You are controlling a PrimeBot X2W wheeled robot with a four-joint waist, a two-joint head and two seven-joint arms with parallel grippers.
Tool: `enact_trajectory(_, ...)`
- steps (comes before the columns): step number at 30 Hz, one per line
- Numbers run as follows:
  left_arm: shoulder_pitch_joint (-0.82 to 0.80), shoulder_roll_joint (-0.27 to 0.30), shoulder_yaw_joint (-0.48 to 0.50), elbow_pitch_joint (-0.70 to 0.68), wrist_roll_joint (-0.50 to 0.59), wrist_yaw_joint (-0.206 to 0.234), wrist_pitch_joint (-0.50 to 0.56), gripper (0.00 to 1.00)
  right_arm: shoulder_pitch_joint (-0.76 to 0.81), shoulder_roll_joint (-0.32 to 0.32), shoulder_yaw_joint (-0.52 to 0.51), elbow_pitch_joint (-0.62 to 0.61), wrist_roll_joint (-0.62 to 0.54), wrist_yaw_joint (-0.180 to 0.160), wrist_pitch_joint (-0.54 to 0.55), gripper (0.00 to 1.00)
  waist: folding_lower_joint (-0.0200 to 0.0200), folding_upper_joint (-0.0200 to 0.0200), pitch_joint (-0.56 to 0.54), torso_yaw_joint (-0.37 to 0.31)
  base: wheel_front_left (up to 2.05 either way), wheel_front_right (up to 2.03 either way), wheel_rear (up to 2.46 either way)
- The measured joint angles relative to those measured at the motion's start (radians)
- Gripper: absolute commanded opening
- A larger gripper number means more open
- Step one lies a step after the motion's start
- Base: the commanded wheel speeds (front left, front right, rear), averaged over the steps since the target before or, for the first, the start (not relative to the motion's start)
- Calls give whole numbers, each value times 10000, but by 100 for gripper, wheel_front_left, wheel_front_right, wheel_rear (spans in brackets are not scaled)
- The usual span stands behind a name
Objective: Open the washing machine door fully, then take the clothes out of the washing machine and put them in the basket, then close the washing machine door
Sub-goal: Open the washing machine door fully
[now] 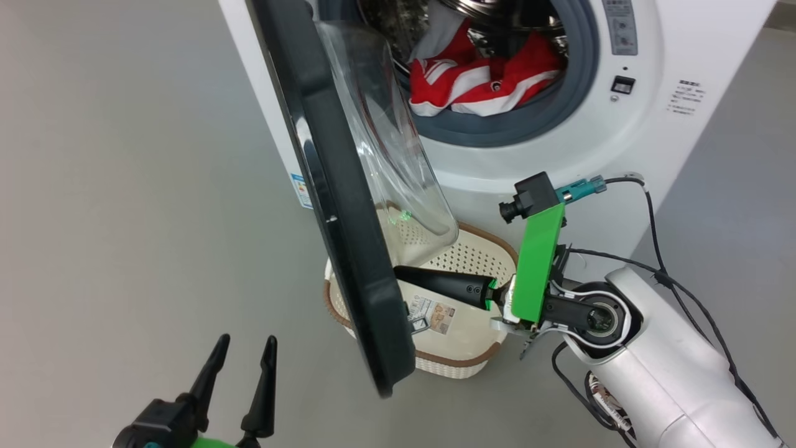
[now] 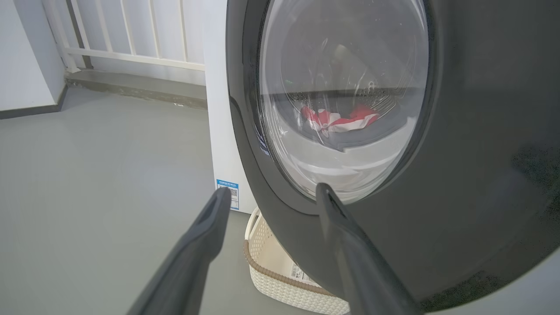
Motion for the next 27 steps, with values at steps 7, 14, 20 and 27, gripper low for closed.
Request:
enact_trajectory(7,163,2,17,13,0,17,0,100,30,219,142,-8,-71,0,50,0,0,0,-123,469,0,0,0)
enact_trajectory(14,163,2,79,-4,-104,194,0,100,207,403,186,-8,-104,0,102,0,0,0,-202,950,0,0,0)
enact_trajectory(20,163,2,102,-29,-176,278,0,100,206,614,251,12,-157,0,165,0,0,0,-223,1249,0,0,0)
enact_trajectory(27,163,2,155,-77,-176,355,0,100,202,771,276,73,-171,0,171,0,0,0,-194,1332,0,0,0)
